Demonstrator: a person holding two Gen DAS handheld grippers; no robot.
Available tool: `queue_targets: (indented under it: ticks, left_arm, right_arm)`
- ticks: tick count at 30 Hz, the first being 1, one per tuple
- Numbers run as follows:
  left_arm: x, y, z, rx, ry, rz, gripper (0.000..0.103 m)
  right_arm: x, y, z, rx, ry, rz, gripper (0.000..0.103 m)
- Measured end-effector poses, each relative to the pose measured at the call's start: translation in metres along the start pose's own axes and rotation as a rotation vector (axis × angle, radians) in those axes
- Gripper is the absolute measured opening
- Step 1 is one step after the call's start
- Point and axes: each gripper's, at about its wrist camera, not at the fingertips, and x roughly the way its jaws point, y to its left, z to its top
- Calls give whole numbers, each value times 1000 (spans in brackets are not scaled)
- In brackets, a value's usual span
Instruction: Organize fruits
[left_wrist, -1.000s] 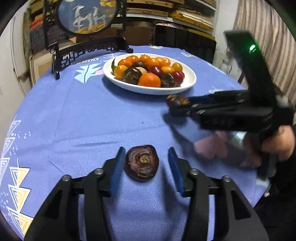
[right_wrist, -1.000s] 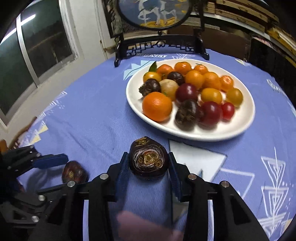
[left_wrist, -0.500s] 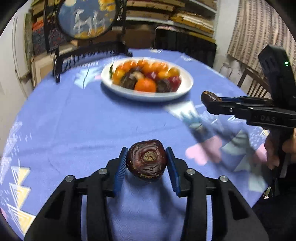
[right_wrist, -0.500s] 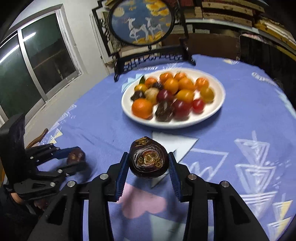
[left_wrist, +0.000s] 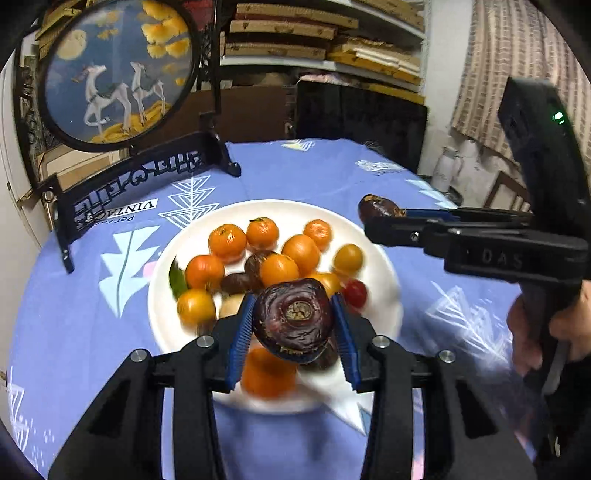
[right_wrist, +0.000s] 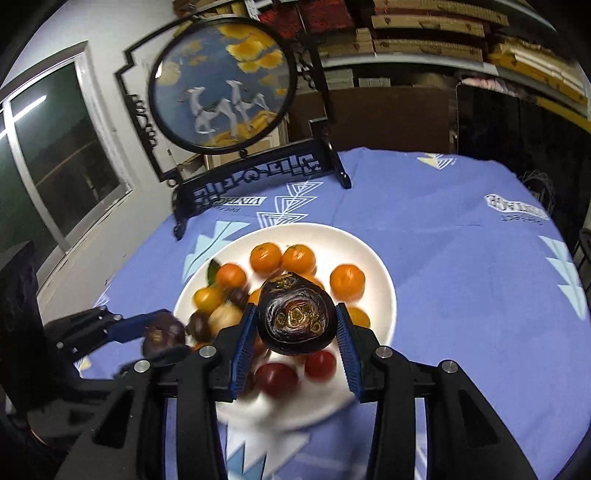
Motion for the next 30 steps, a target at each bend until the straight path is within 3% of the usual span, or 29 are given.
queue_targets:
  ticks: [2,4,6,8,11,12,16,20,21,25,30]
  left_arm:
    - [21,6,6,-11,23,0,41]
    - [30,10,6,-22,40,6,51]
    - [25,14,1,-39,35,24,85]
    - [13,15,-5,-38,7,73,96]
    - [-7,12,-21,-35,26,89,98]
    - [-15,11,-29,-45,43,84,98]
    - [-48,2,-62,-60,55,98,98]
    - [-96,-9,-89,-84,6,209,98]
    - [-106,-10,-93,-94,-8,207,98]
    - [-151,-15,-111,-134,-76,186,98]
    - [-194,-26,-126,-147,-131,256,98]
  right_arm:
    - [23,-2,6,3,24,-3,44]
    - [33,-2,6,4,26,-33,54]
    - [29,-1,0,8,8,-23,59]
    - [20,0,-8,6,9,-27,61]
    - [-3,4,-28,16,10,-40,92]
    - [-11,6,-35,9,4,-49,96]
    - [-49,23,-76,-28,9,-62,96]
    - [-83,35,-110,-24,-1,-77,97]
    - [-92,38,-117,-23,-3,-82,97]
    - [-124,47,-138,-28,-33,-108,97]
    - [-162,55,-153,-47,-74,-142,97]
